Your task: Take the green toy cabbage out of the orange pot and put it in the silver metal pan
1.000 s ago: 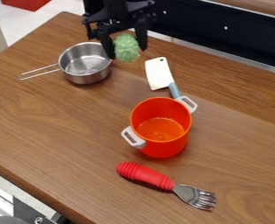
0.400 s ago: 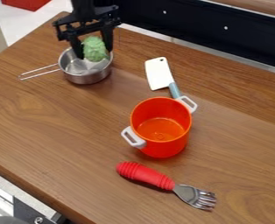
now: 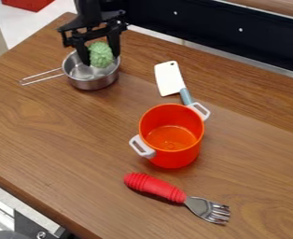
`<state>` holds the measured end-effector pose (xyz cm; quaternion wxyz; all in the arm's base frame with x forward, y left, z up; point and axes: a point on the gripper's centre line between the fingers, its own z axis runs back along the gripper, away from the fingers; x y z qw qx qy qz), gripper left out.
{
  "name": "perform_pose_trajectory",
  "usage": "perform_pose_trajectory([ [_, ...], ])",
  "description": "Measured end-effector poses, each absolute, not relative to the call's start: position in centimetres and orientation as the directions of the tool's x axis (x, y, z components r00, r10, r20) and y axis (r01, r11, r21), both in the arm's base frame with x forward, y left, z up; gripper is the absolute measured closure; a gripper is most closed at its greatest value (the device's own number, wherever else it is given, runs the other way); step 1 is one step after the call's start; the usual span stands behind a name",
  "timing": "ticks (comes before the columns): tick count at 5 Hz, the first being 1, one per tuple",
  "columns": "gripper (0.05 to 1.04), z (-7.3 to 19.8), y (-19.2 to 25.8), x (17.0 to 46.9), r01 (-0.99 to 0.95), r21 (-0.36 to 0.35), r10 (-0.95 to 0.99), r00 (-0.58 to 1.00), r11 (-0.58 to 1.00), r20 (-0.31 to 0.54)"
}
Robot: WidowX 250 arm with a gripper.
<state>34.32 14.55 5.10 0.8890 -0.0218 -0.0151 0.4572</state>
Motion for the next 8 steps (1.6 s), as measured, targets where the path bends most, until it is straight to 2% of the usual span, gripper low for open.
perform_pose_trajectory([
  [1, 0.278, 5.3, 14.9, 34.4, -0.821, -0.045, 0.822, 0.569, 0.569, 0.009],
  [2, 0.085, 5.0, 15.3, 34.7, -0.84, -0.016, 0.84, 0.542, 0.542, -0.014],
  [5, 0.083, 5.4, 15.5, 35.1, -0.851, -0.016, 0.851, 0.525, 0.525, -0.011],
  [6, 0.083, 5.8, 14.6, 35.1, -0.821, -0.036, 0.821, 0.569, 0.57, 0.046],
  [7, 0.083, 7.8, 13.7, 34.2, -0.728, -0.064, 0.726, 0.666, 0.683, 0.169],
  [8, 0.083, 8.5, 12.9, 32.4, -0.627, -0.081, 0.624, 0.738, 0.775, 0.256],
])
